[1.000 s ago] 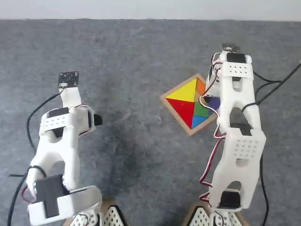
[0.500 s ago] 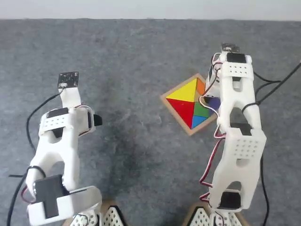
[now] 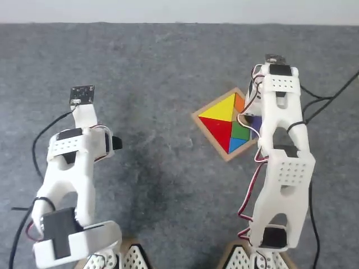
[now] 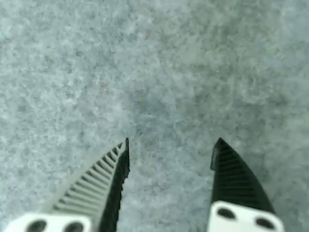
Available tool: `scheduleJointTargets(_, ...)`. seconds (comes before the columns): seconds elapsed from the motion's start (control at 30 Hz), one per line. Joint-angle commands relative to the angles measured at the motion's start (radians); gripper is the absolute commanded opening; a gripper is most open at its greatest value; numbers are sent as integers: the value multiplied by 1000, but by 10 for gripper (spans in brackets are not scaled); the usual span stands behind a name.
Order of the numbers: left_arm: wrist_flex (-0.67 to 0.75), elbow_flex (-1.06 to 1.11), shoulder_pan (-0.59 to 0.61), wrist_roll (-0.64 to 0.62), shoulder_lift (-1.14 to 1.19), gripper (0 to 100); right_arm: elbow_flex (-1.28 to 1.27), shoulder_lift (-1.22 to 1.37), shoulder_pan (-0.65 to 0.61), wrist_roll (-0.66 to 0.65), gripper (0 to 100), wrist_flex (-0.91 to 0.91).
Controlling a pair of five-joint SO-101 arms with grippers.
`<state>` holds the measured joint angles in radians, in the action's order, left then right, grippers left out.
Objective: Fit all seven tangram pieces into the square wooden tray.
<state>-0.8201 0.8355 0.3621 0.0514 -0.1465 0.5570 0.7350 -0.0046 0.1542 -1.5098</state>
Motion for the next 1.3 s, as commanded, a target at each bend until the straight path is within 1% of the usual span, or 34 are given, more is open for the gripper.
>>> scheduleJointTargets(0.0,8,-4,-9,-6,-58,265,57,-13,-5,11,180,15)
scheduleJointTargets(0.33,8,-4,-9,-6,-58,265,57,-13,-18,5,186,-2)
scheduleJointTargets(0.53,8,-4,-9,-5,-58,265,57,-15,-28,3,314,-1)
scheduleJointTargets(0.7,6,-4,-9,-5,-58,265,57,-16,-25,-18,322,-2)
scheduleJointTargets(0.8,8,-4,-9,-5,-58,265,57,-56,5,-25,322,-7)
scheduleJointTargets(0.93,9,-4,-9,-5,-58,265,54,-196,87,-34,321,-81)
scheduleJointTargets(1.0,9,-4,-11,-5,-58,265,51,-262,107,-74,296,-140)
scheduleJointTargets(1.03,9,-2,-18,-3,-58,265,51,-289,107,-92,261,-179)
scheduleJointTargets(1.1,-5,-1,-34,-2,-69,262,35,-323,102,-110,159,-236)
scheduleJointTargets(1.17,-44,-19,-29,-6,-107,235,-11,-344,90,-117,50,-260)
scheduleJointTargets(1.2,-52,-21,-28,-6,-144,216,-44,-352,88,-123,29,-259)
scheduleJointTargets(1.27,-52,16,-35,-6,-242,188,-129,-374,87,-143,41,-231)
